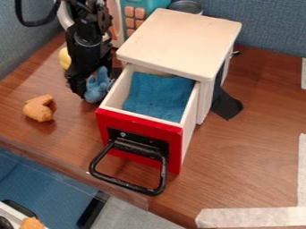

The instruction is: Moved the blue object inside the drawer

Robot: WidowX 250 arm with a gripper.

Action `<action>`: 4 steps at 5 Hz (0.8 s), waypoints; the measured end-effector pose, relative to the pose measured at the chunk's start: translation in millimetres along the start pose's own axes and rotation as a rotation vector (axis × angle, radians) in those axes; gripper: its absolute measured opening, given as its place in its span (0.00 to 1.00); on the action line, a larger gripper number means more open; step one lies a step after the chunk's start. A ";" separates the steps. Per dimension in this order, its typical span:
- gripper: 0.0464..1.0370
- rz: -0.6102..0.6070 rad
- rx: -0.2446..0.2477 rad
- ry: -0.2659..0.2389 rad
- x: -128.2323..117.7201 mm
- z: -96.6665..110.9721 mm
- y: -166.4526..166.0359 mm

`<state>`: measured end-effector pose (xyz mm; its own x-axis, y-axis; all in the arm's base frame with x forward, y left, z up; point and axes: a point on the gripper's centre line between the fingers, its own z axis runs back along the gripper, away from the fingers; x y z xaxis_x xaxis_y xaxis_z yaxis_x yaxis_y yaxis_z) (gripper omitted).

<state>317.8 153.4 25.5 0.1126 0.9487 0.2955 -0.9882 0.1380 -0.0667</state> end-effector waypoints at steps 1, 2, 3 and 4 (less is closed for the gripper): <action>0.66 0.012 0.003 -0.003 -0.2 -0.6 0.5; 0.45 0.019 -0.002 0.019 -5.0 2.1 3.3; 0.29 0.015 -0.023 0.034 -3.5 14.2 7.2; 0.14 0.015 -0.074 0.013 6.9 41.7 11.3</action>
<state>303.1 149.7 66.5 0.0992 0.9543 0.2819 -0.9795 0.1435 -0.1411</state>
